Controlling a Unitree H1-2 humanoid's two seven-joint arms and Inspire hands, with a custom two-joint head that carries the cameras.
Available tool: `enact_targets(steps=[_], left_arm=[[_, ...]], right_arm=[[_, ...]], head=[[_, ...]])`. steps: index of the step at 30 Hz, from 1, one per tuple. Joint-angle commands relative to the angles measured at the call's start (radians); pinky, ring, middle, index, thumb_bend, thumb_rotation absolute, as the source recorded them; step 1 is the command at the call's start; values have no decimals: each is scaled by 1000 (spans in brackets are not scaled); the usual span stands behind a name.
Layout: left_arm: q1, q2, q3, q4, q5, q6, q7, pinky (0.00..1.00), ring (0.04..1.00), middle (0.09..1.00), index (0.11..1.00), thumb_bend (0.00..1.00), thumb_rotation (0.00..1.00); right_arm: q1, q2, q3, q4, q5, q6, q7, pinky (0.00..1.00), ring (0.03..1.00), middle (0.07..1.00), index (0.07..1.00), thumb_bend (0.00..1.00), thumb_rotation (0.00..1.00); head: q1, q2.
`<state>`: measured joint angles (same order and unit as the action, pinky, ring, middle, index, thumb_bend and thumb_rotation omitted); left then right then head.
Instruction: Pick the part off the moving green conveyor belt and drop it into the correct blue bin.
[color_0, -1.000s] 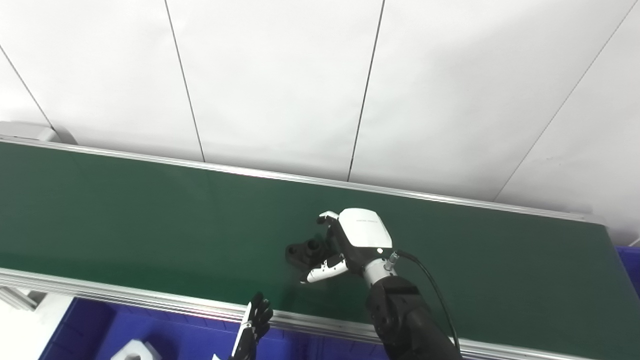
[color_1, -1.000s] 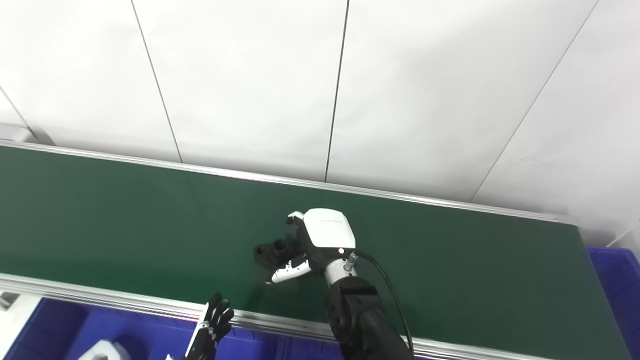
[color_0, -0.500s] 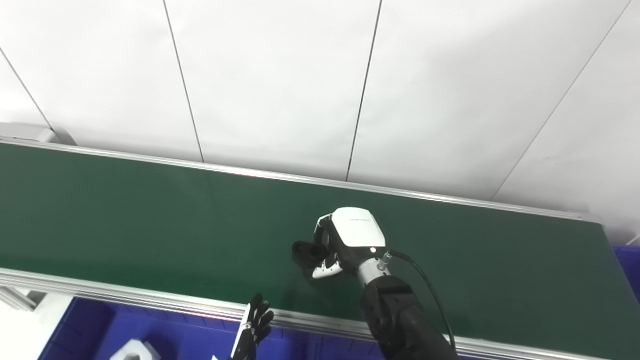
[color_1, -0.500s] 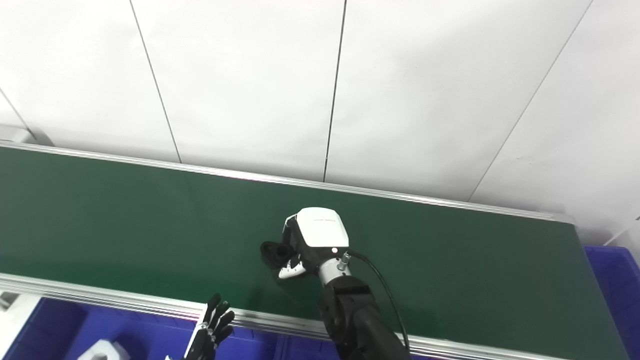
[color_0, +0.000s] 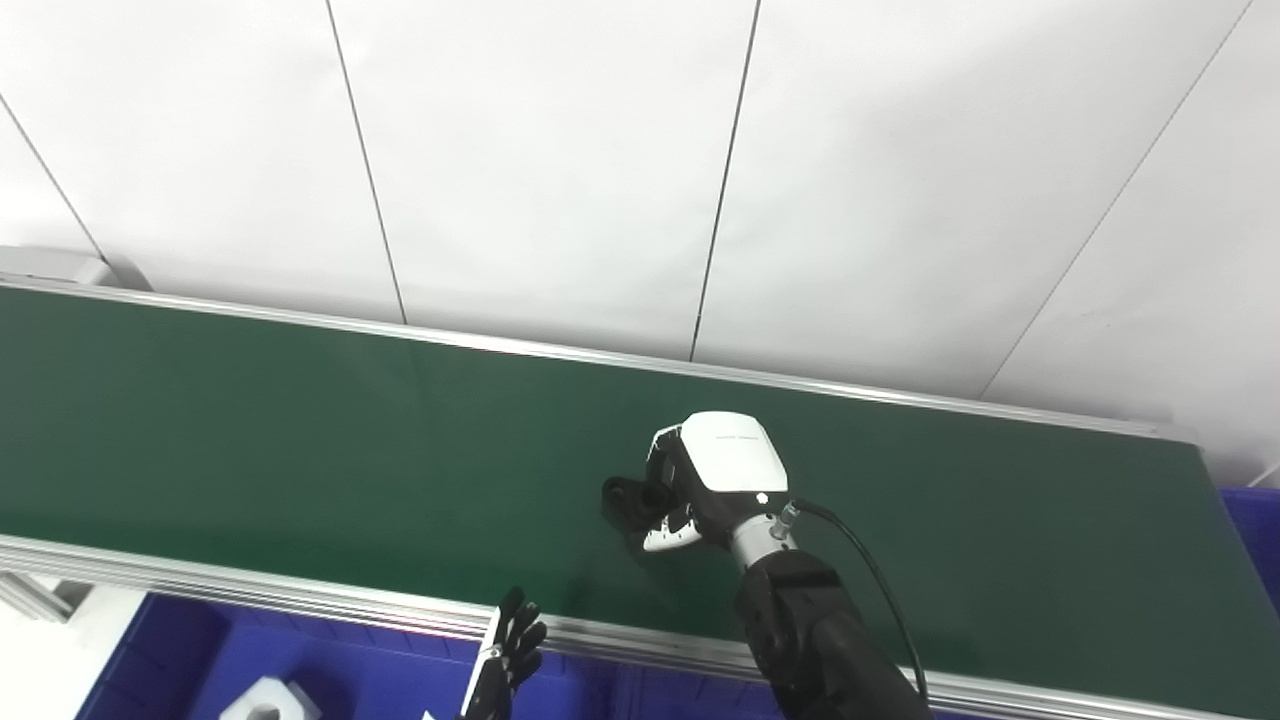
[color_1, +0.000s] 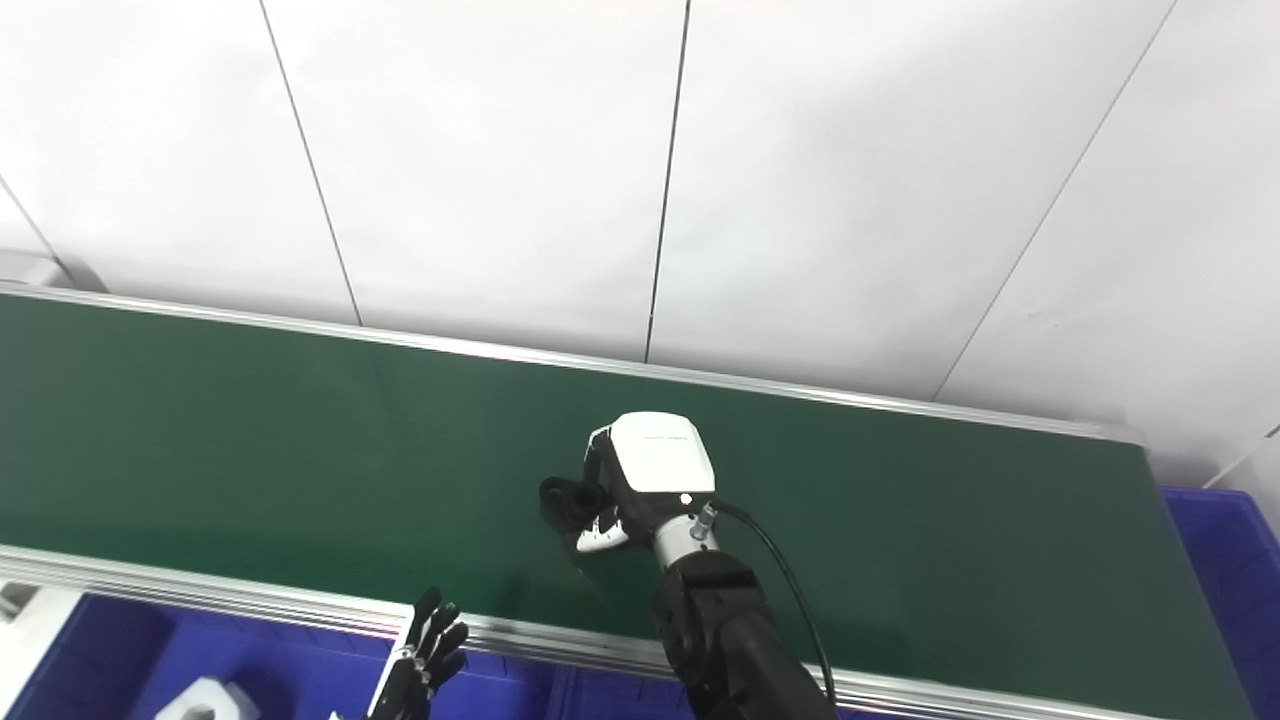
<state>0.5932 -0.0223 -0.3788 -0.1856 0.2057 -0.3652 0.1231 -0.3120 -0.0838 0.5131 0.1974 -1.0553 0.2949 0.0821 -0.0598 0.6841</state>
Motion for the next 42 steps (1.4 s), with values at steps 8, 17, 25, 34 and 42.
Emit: enact_targets(steps=[8,17,25,34,42], left_arm=[[10,-67,-49,-61,-17,16,-19,939,939,972,1000,634,897],[-4,-39,-13,-110,-22,66,-31,933,940,978,1000,753,999],[-12,1,41,-196,-89,141,-68,965,956,986,1000,683,1000],[-31,36,101,-277,-186,228,-118,1000,968,994,1000,643,1000],[-63,59,143,-331,-244,315,-152,1000,962,993,1000,674,968]], right_arm=[[61,5,-20,-219,40,39,95,161,222,300,477,508,138],[148,-83,-64,-484,-8,64,237,201,268,363,488,507,140],[313,-89,-95,-678,-89,81,312,211,278,372,487,504,141],[530,-23,-125,-900,-246,67,492,174,240,346,488,505,140],[653,-2,-178,-991,-301,19,614,168,236,335,489,509,139]], head=[[-54,24],[-180,77],[-352,163],[-470,237],[-504,285]])
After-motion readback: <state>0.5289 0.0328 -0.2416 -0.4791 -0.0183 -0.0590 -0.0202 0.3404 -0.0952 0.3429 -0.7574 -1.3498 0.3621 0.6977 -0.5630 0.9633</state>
